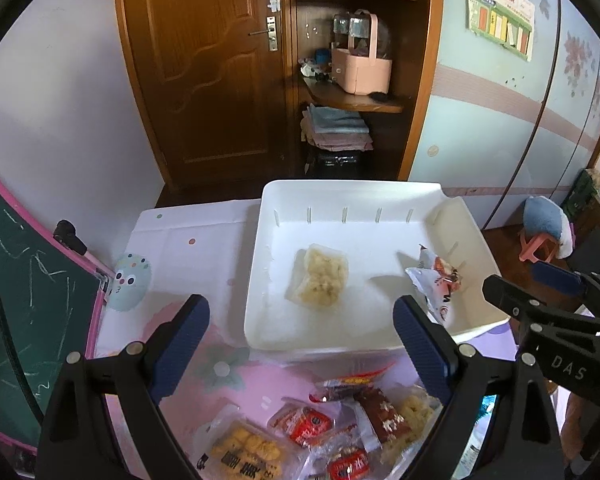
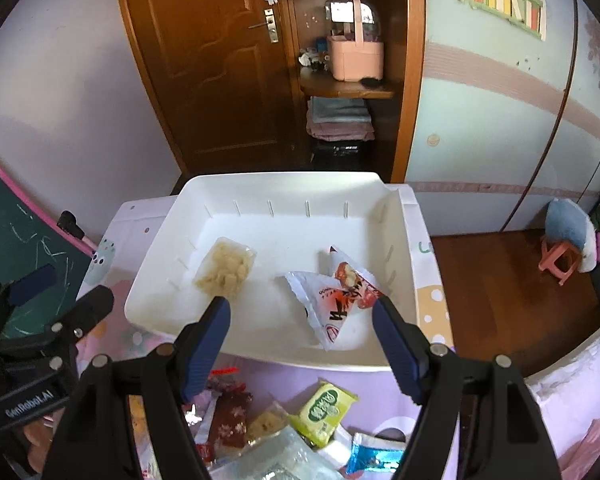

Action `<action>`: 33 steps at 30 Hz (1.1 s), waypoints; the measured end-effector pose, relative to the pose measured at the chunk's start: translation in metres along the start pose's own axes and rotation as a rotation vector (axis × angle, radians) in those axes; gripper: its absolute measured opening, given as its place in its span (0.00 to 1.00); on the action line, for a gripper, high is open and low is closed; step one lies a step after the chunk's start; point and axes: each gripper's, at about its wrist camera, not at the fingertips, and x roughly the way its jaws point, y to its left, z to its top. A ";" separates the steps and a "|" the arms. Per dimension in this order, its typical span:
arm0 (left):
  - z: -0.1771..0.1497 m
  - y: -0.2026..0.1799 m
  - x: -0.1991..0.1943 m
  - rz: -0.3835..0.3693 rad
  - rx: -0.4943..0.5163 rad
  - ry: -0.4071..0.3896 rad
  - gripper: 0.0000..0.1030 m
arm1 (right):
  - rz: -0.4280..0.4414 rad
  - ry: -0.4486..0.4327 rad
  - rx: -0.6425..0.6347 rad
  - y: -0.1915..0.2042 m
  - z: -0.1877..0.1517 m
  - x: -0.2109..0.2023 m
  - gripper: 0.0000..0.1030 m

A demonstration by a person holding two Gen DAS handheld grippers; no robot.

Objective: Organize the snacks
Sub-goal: 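Grasp the cream biscuit packet with left tool while right tool grasps clear printed bag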

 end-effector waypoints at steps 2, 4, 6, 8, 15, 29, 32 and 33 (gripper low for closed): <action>-0.003 0.002 -0.014 -0.008 0.000 -0.016 0.90 | -0.019 -0.020 -0.018 0.003 -0.004 -0.013 0.72; -0.006 0.004 -0.028 -0.014 0.004 -0.033 0.90 | -0.035 -0.054 -0.032 0.004 -0.008 -0.029 0.72; -0.010 0.006 -0.044 -0.017 0.012 -0.052 0.90 | -0.033 -0.078 -0.041 0.005 -0.014 -0.044 0.72; -0.016 0.008 -0.058 -0.021 0.017 -0.066 0.90 | -0.014 -0.078 -0.053 0.005 -0.020 -0.055 0.72; -0.044 0.014 -0.098 -0.058 0.023 -0.088 0.90 | 0.033 -0.061 -0.137 0.011 -0.062 -0.081 0.72; -0.187 -0.012 -0.063 -0.136 0.067 0.141 0.94 | -0.002 0.083 -0.282 0.024 -0.209 -0.040 0.72; -0.212 -0.022 -0.044 -0.130 0.092 0.208 0.94 | -0.018 0.104 -0.301 0.025 -0.224 -0.025 0.72; -0.217 -0.024 -0.038 -0.135 0.088 0.228 0.94 | -0.029 0.110 -0.308 0.025 -0.226 -0.019 0.72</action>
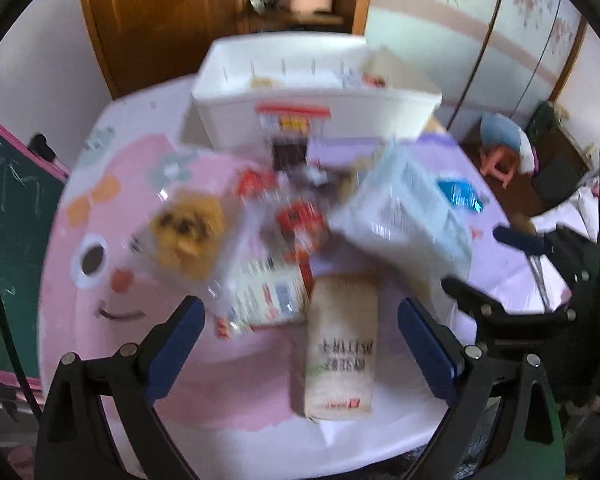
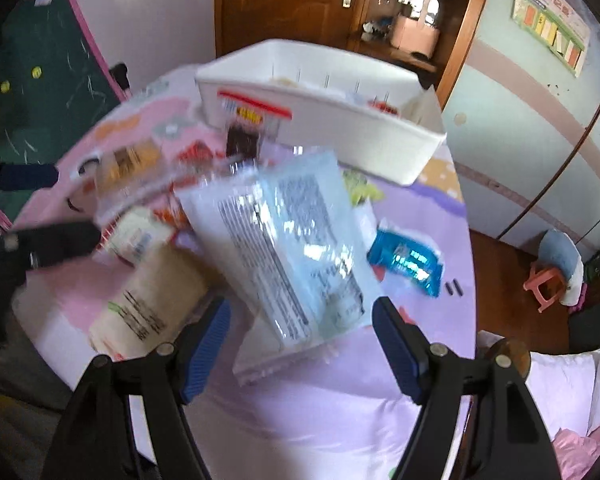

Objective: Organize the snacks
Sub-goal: 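Grasp the cream biscuit packet with left tool while right tool grasps clear printed bag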

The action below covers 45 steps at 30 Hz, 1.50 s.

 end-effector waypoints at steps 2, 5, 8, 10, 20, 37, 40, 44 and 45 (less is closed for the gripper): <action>-0.006 -0.001 0.013 -0.020 -0.015 0.035 0.94 | -0.009 0.021 -0.001 -0.002 -0.002 0.011 0.72; -0.009 -0.003 0.028 -0.027 -0.031 0.072 0.94 | 0.004 0.033 0.001 -0.004 -0.004 0.021 0.72; -0.012 -0.002 0.041 -0.030 -0.046 0.105 0.94 | 0.009 0.035 -0.023 0.001 -0.006 0.027 0.72; -0.013 -0.002 0.047 -0.039 -0.059 0.123 0.94 | 0.000 0.036 -0.051 0.006 -0.006 0.032 0.72; -0.011 -0.006 0.064 -0.047 -0.076 0.171 0.94 | -0.046 -0.011 -0.150 0.022 -0.010 0.040 0.63; -0.015 -0.020 0.088 0.009 -0.045 0.252 0.73 | 0.055 -0.018 0.061 -0.017 -0.018 0.015 0.21; -0.013 -0.024 0.085 0.041 -0.020 0.240 0.49 | 0.070 -0.023 0.074 -0.018 -0.019 0.012 0.18; -0.014 -0.031 0.079 0.067 0.024 0.216 0.49 | 0.099 -0.051 0.090 -0.021 -0.018 0.002 0.11; -0.013 -0.031 0.075 0.072 0.029 0.204 0.49 | 0.102 -0.054 0.092 -0.021 -0.018 0.000 0.10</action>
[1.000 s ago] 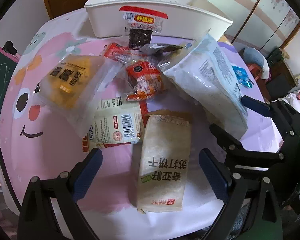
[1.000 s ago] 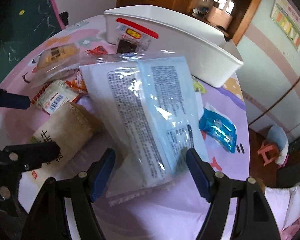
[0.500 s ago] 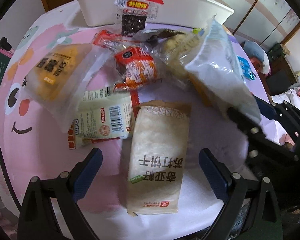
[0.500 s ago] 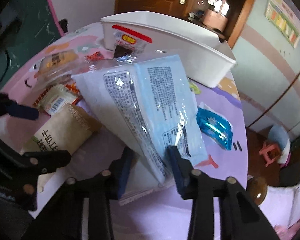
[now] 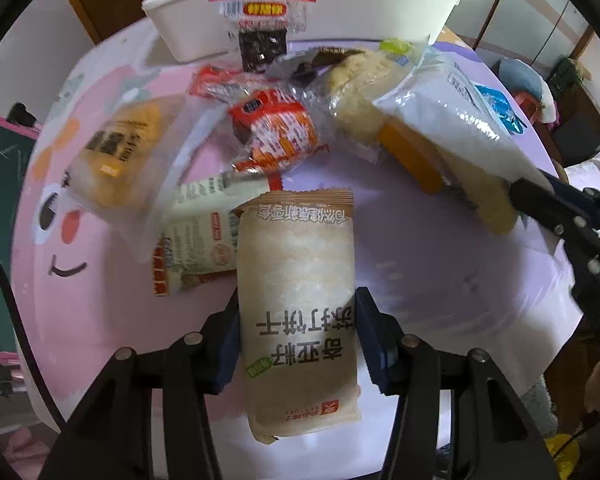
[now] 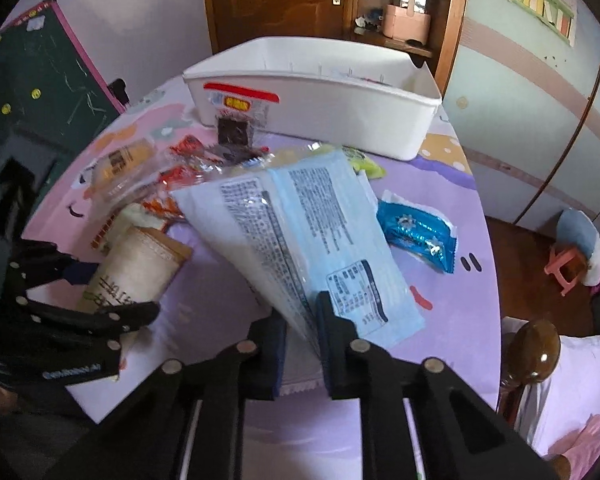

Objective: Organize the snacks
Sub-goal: 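Grasp the cream biscuit packet with left tool while right tool grasps clear printed bag, then lift both packets over the white bin and release them inside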

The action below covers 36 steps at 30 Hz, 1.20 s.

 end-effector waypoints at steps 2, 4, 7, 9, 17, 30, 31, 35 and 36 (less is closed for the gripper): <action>-0.001 0.001 -0.008 -0.010 -0.013 -0.023 0.48 | 0.014 -0.007 0.010 0.000 0.002 -0.004 0.07; -0.001 0.009 -0.021 -0.016 -0.029 -0.057 0.48 | 0.033 -0.019 0.025 -0.001 0.002 -0.011 0.07; 0.001 0.018 -0.040 -0.023 -0.057 -0.102 0.48 | 0.062 -0.034 0.034 -0.001 0.005 -0.019 0.06; 0.006 0.026 -0.051 -0.032 -0.076 -0.124 0.48 | 0.081 -0.049 0.037 0.001 0.008 -0.028 0.06; 0.008 0.045 -0.090 -0.053 -0.110 -0.197 0.48 | 0.131 -0.169 0.013 0.014 0.035 -0.077 0.05; 0.064 0.062 -0.186 -0.001 -0.057 -0.431 0.48 | 0.100 -0.410 -0.064 0.026 0.110 -0.154 0.05; 0.070 0.064 -0.192 0.006 -0.053 -0.446 0.48 | 0.096 -0.423 -0.066 0.026 0.117 -0.157 0.05; 0.100 0.071 -0.211 0.037 -0.048 -0.495 0.48 | 0.075 -0.444 -0.060 0.020 0.144 -0.158 0.05; 0.110 0.072 -0.215 0.050 -0.047 -0.507 0.48 | 0.066 -0.447 -0.058 0.018 0.153 -0.156 0.05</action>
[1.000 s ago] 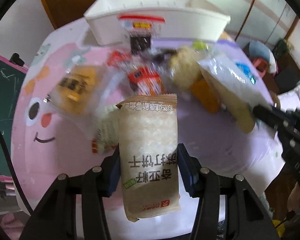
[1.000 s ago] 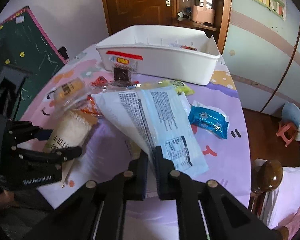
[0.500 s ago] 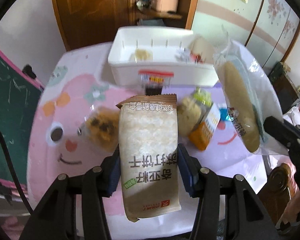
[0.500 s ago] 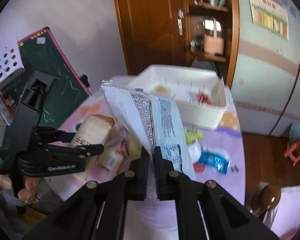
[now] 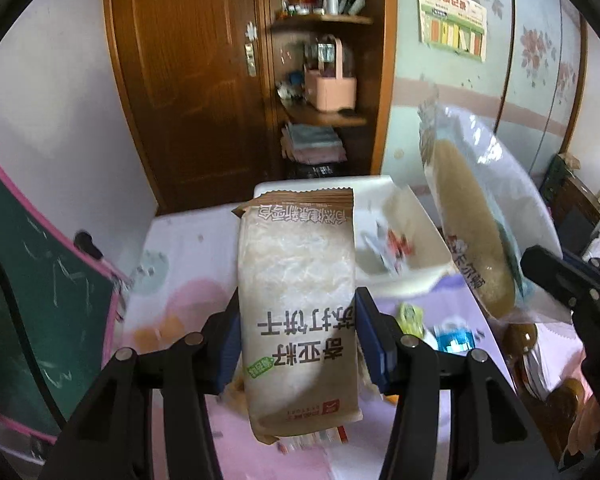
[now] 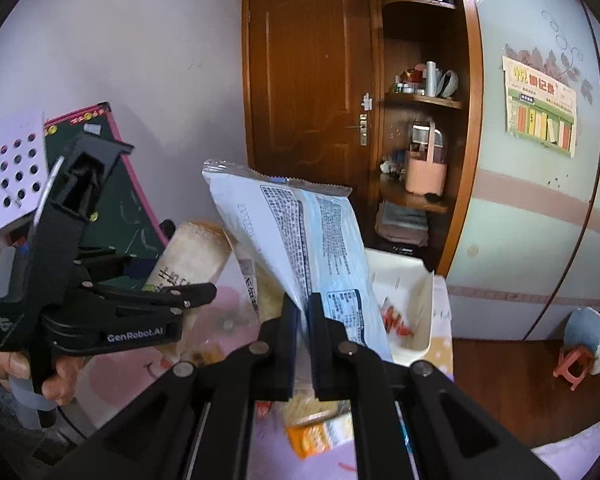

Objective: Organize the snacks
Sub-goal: 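Lift both packets over the white bin and release them inside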

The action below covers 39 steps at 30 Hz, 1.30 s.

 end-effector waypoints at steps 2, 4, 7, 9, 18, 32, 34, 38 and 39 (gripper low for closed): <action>0.017 0.003 0.004 0.027 0.002 -0.019 0.48 | -0.031 -0.013 -0.002 -0.005 0.014 0.011 0.05; 0.037 0.006 0.010 0.039 -0.001 -0.034 0.48 | -0.052 -0.021 0.006 -0.011 0.026 0.020 0.05; 0.063 0.008 0.022 0.058 -0.003 -0.045 0.48 | -0.079 -0.033 0.022 -0.023 0.046 0.035 0.05; 0.078 0.009 0.032 0.061 0.000 -0.053 0.49 | -0.100 -0.046 0.031 -0.030 0.057 0.045 0.05; 0.111 -0.001 0.099 0.068 -0.014 -0.054 0.49 | -0.136 -0.018 0.090 -0.059 0.074 0.103 0.05; 0.101 -0.012 0.225 0.016 -0.053 0.131 0.49 | -0.134 0.220 0.228 -0.096 0.025 0.212 0.06; 0.096 -0.013 0.231 0.015 -0.052 0.139 0.49 | -0.147 0.243 0.239 -0.098 0.019 0.222 0.06; 0.093 -0.017 0.240 0.029 -0.037 0.142 0.66 | -0.159 0.285 0.275 -0.102 0.010 0.238 0.07; 0.093 -0.017 0.240 0.035 -0.039 0.143 0.71 | -0.157 0.300 0.286 -0.103 0.008 0.243 0.07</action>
